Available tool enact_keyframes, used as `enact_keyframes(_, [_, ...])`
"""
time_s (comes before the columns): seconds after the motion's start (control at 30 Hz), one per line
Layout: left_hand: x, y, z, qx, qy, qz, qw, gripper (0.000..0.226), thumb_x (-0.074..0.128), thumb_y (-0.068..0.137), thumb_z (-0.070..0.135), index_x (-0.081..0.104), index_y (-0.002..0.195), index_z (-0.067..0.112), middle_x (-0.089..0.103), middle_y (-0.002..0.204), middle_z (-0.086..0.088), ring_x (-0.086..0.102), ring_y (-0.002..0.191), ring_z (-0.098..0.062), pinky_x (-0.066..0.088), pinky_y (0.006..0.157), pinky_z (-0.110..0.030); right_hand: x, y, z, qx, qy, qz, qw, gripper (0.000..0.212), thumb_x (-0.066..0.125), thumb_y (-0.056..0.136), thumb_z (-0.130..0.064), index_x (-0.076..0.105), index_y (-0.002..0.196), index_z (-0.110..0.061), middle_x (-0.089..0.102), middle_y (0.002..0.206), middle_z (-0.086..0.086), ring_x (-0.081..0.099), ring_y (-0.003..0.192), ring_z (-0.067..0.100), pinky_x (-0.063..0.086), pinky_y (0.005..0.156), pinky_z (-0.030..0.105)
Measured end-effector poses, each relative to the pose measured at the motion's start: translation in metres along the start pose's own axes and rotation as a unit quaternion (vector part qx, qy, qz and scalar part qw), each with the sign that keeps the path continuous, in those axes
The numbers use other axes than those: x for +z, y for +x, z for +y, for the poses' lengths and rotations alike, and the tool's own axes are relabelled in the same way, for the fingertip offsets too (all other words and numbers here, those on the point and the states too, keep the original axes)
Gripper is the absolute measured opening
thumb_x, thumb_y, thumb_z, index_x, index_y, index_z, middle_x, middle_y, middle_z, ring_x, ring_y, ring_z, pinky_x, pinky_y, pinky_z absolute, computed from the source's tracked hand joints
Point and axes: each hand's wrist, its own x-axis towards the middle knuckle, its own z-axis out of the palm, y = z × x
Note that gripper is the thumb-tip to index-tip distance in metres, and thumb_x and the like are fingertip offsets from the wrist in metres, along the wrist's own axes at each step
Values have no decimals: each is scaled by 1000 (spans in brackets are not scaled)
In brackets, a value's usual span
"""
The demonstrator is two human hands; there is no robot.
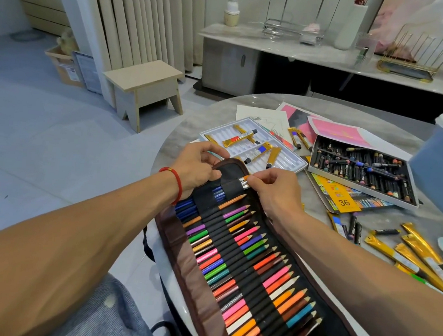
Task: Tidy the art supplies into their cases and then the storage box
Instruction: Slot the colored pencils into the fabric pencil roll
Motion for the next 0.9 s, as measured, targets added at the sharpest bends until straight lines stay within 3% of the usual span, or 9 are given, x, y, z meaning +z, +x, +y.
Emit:
enact_keyframes(0.1, [1,0,0,-3,-4,1,1000,41,65,80,-19,67,108,11,68,90,-13,69,81,-24,63,66,-41,2,-3,-1,-3,5,11,1000,6,75,89,-25,76,86,-21,72,83,-5,69,81,12,50,60,25])
enact_keyframes(0.2, [1,-1,0,-9,-6,9,1000,40,64,81,-19,67,107,12,69,94,-16,70,83,-25,63,66,-43,8,-14,3,3,21,18,1000,16,65,94,-15,79,100,-21,73,93,-5,69,87,15,60,80,37])
enact_keyframes(0.3, [0,-1,-2,-3,3,13,1000,41,63,81,-20,67,106,12,68,90,-15,70,83,-26,63,67,-43,10,-23,10,17,25,-7,1000,43,56,90,5,73,117,-24,65,98,-4,69,87,21,62,74,36])
enact_keyframes(0.37, [0,0,-4,6,7,17,1000,41,61,80,-21,68,103,13,67,88,-15,69,81,-27,62,68,-45,11,-22,12,20,17,-33,999,50,57,86,7,74,113,-31,65,93,-3,70,84,24,63,71,38])
enact_keyframes(0.53, [0,-1,-2,11,47,17,999,41,64,79,-19,68,99,17,67,85,-12,67,76,-23,61,66,-41,5,-14,10,79,23,-101,991,52,63,73,1,72,88,-48,57,130,12,63,110,34,62,80,44])
enact_keyframes(0.63, [-1,-4,1,6,56,13,998,41,64,81,-18,68,102,16,67,87,-11,68,76,-22,62,65,-41,-2,-22,7,87,86,-145,982,53,62,80,9,68,107,-37,51,139,9,65,109,31,62,81,47])
enact_keyframes(0.73, [-6,-8,4,-4,55,20,998,40,63,82,-18,68,103,15,67,86,-10,68,79,-22,61,60,-36,-2,-30,5,47,60,-188,979,65,64,82,9,61,135,-28,28,159,0,38,143,29,54,99,44])
enact_keyframes(0.8, [-16,-10,6,-19,58,8,998,38,63,84,-17,68,104,16,68,89,-10,68,82,-22,58,59,-34,-9,-26,7,-17,-22,-203,979,68,66,83,3,57,141,-31,14,165,-5,22,151,27,42,112,47])
enact_keyframes(0.9, [-37,-11,6,-29,107,-7,994,40,60,81,-17,71,100,17,72,94,-10,68,94,-25,57,70,-35,-37,-20,15,-141,-191,-113,965,48,59,89,-6,62,134,-22,38,153,5,34,143,26,33,116,41])
